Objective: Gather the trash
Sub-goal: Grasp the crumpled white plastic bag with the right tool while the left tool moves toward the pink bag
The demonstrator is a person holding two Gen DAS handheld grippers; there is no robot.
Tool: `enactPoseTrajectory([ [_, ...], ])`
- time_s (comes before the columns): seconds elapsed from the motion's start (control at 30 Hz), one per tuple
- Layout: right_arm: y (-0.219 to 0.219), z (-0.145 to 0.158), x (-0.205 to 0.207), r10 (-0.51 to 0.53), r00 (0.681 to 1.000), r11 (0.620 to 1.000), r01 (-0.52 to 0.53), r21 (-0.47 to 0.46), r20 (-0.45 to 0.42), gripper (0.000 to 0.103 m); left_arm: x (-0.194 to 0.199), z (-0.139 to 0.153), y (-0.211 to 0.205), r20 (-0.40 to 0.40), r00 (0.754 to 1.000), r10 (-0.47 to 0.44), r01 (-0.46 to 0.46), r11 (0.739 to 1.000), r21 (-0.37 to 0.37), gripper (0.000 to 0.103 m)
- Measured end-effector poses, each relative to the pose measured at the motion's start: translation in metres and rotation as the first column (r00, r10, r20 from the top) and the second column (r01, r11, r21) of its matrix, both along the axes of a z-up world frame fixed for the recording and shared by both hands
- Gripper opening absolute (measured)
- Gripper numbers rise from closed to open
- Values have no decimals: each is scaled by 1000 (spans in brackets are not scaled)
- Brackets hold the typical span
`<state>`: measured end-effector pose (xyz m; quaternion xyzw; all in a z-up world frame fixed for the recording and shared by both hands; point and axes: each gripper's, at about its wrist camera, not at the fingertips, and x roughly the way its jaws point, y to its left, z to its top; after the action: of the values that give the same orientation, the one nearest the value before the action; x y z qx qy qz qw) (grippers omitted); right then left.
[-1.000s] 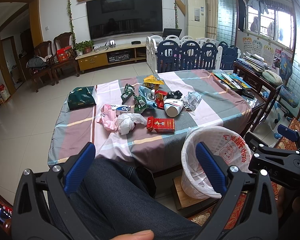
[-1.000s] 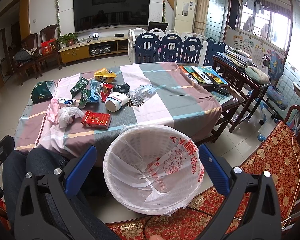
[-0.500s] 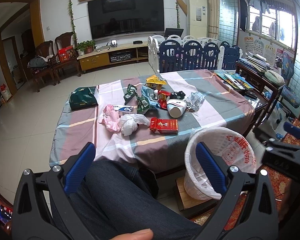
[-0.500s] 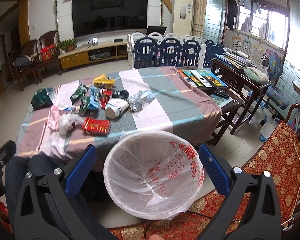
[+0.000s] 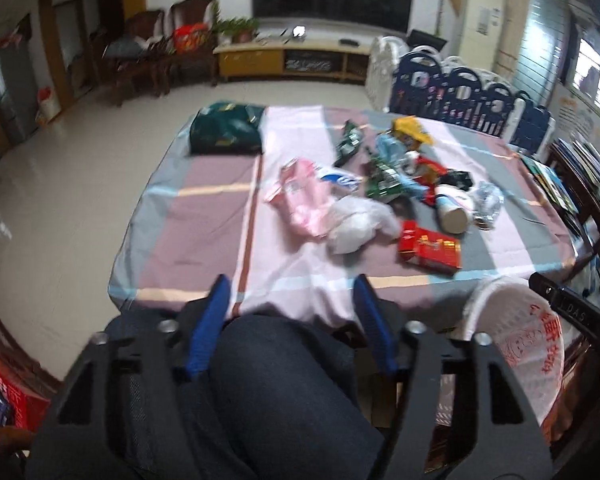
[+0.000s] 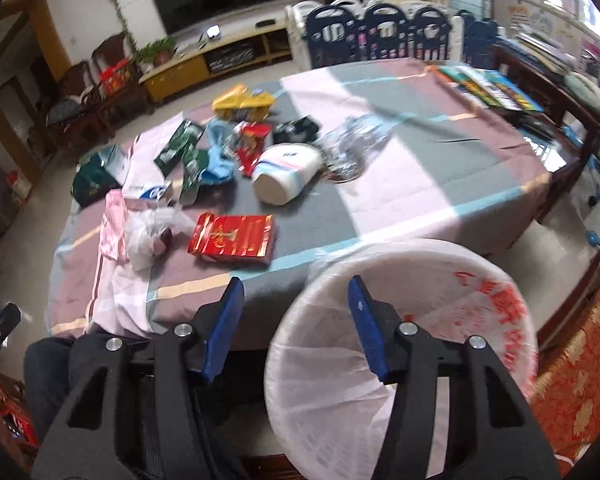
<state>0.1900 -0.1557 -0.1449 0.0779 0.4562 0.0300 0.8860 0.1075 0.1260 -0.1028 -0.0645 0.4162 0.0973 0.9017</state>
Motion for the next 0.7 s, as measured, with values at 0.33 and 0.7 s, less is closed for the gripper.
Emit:
enactPoseTrajectory([
  [0.33, 87, -64, 102, 294, 949, 931, -312, -190, -117, 73, 58, -59, 53, -123, 989, 85, -99, 989, -108, 87],
  [0.7, 178, -52, 127, 514, 853, 853, -519, -46, -95, 78, 63, -78, 88, -107, 973, 205, -211, 976, -48, 88],
])
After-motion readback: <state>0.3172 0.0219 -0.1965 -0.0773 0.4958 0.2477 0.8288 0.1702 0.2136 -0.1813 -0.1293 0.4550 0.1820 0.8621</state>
